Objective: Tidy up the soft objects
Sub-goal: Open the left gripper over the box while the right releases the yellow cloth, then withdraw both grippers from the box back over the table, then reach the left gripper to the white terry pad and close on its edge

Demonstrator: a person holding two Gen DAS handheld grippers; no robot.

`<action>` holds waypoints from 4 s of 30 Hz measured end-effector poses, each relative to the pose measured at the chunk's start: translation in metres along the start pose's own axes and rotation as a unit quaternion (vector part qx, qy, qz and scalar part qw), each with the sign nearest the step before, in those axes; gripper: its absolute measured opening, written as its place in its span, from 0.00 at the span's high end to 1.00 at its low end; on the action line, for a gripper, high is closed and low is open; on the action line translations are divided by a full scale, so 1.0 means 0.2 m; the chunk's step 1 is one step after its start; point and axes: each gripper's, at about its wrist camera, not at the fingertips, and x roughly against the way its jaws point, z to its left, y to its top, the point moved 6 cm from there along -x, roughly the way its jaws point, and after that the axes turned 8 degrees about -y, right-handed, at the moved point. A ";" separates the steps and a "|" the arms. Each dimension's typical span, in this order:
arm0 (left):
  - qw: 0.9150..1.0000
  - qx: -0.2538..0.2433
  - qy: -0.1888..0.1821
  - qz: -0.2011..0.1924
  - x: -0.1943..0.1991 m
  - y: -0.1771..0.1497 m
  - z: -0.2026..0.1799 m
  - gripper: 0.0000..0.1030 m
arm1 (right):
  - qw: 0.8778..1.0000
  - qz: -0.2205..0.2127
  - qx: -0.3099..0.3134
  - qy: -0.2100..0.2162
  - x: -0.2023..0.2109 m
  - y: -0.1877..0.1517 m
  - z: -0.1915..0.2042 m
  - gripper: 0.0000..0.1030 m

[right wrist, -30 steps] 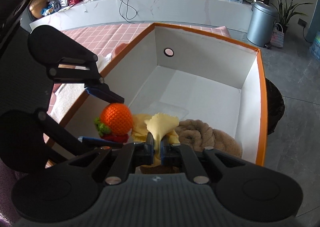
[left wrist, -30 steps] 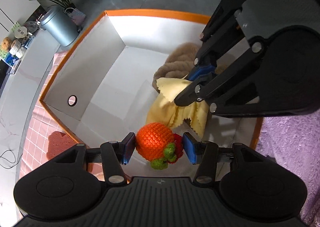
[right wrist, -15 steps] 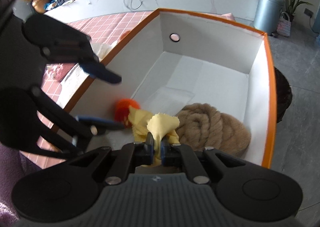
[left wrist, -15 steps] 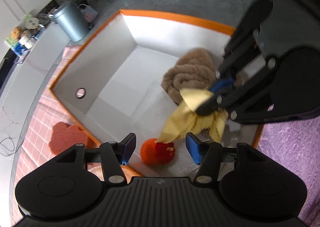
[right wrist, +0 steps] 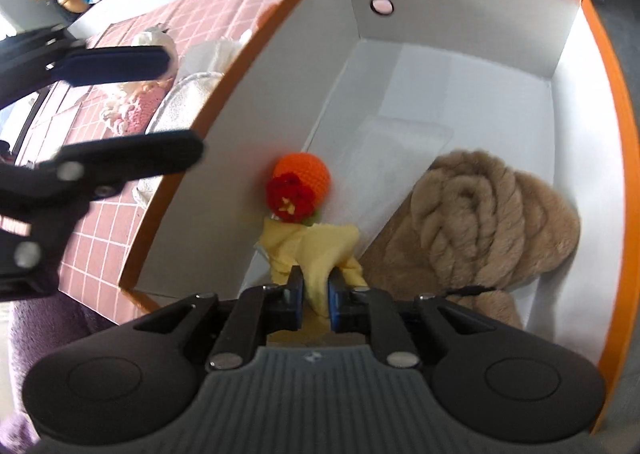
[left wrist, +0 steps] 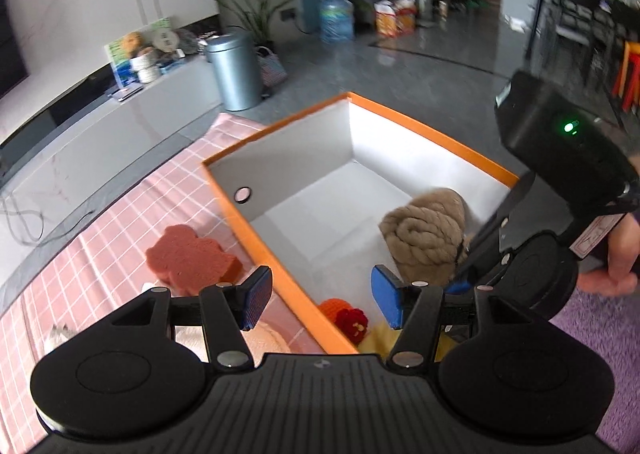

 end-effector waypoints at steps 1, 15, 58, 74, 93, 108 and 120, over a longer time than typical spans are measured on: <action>1.000 0.008 0.003 -0.005 0.01 0.00 0.01 0.35 | 1.000 0.002 0.000 -0.001 -0.01 0.01 0.01 0.88; 0.999 0.050 0.008 -0.017 0.11 -0.10 0.06 0.34 | 0.999 -0.010 -0.014 -0.031 0.05 0.01 0.03 0.56; 0.943 0.284 0.106 -0.139 0.55 -0.86 0.18 0.35 | 0.921 -0.350 0.108 -0.136 0.24 -0.33 0.84 0.44; 0.932 0.321 0.143 -0.092 0.47 -0.98 0.39 0.36 | 0.939 -0.276 0.121 -0.163 -0.13 -0.02 0.93 0.29; 0.928 0.340 0.129 -0.086 0.31 -0.95 0.55 0.36 | 0.970 -0.220 -0.010 -0.101 -0.35 0.13 0.77 0.42; 0.925 0.348 0.110 -0.101 0.45 -0.95 0.42 0.36 | 0.967 -0.231 0.093 -0.053 -0.24 -0.09 0.99 0.90; 0.911 0.381 0.128 -0.093 0.57 -1.04 0.37 0.36 | 0.967 -0.218 0.127 0.025 -0.29 -0.14 1.20 0.64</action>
